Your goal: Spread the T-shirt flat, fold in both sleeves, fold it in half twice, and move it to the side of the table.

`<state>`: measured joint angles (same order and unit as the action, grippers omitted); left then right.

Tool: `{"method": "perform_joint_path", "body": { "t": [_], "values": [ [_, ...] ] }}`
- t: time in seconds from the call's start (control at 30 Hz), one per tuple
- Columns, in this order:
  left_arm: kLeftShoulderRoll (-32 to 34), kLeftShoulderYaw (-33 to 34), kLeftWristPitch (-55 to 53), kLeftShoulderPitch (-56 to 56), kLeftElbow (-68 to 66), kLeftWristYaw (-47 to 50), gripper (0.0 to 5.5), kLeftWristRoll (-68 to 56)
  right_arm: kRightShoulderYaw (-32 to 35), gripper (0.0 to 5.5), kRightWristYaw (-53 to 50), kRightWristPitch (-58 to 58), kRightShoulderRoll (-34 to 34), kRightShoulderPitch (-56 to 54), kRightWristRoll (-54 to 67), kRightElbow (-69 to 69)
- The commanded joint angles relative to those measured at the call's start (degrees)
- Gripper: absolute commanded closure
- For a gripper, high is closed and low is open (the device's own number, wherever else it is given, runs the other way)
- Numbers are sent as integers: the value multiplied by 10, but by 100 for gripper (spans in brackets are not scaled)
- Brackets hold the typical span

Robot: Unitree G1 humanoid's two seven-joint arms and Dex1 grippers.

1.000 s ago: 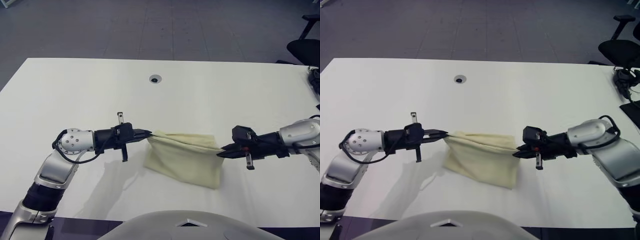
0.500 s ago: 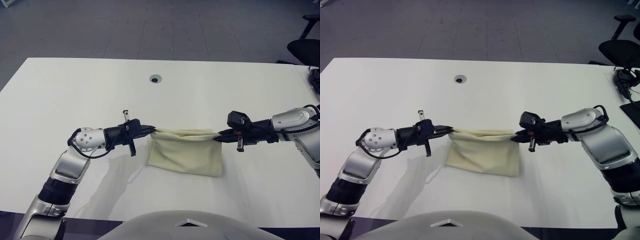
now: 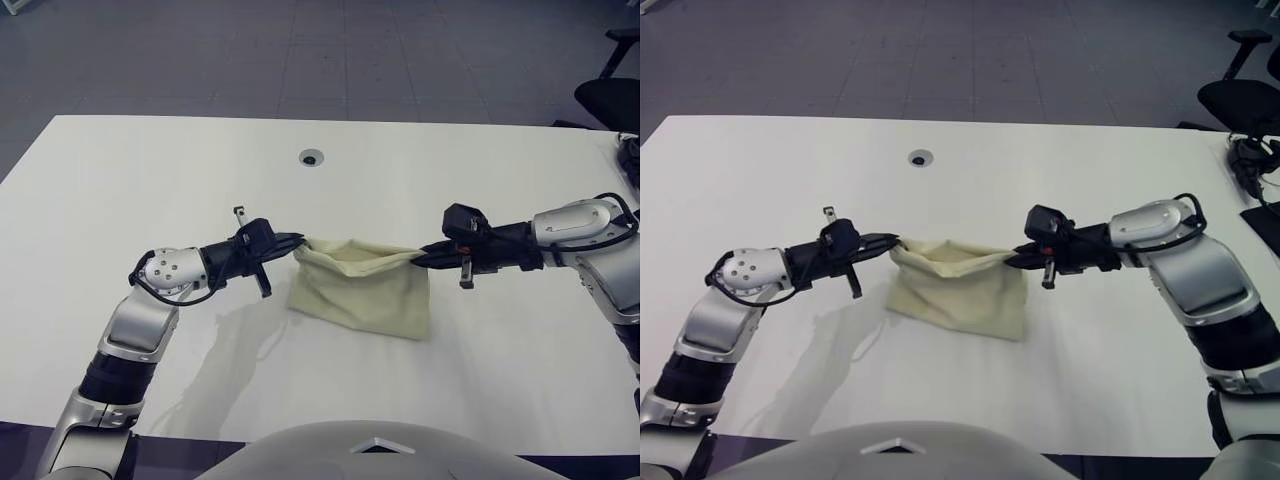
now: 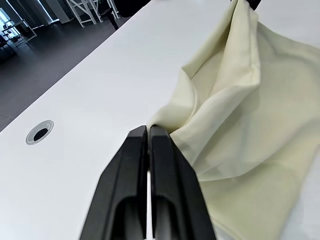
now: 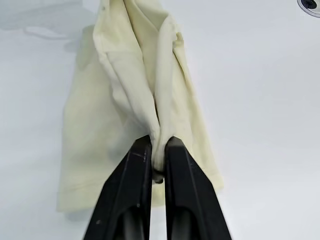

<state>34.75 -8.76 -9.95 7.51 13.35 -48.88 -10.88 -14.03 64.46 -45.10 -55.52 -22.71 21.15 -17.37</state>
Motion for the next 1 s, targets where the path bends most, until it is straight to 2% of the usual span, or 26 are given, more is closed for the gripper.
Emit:
{"method": "perform_joint_path", "body": {
  "t": [0.03, 0.13, 0.17, 0.4, 0.53, 0.73, 1.0],
  "values": [
    [5, 5, -8, -5, -5, 6, 550, 7, -17, 534, -11, 9, 12, -9, -28, 27],
    [-3, -1, -13, -6, -20, 14, 550, 14, -26, 534, -26, 14, 31, -13, -49, 66],
    [-7, -4, -15, -4, -27, 18, 550, 16, -28, 498, -35, 8, 39, -16, -55, 82],
    [-74, -17, -32, 52, -136, 81, 550, 42, -35, 387, -93, -21, 99, -15, -86, 172],
    [-132, -14, -19, 93, -191, 138, 483, 54, -22, 329, -129, -27, 124, 2, -92, 179],
    [-188, 6, -4, 105, -190, 182, 385, 37, 13, 236, -168, -11, 147, 22, -87, 166],
    [-201, 14, 7, 104, -203, 188, 246, 43, 88, 102, -220, 37, 142, 51, -89, 126]
  ]
}}
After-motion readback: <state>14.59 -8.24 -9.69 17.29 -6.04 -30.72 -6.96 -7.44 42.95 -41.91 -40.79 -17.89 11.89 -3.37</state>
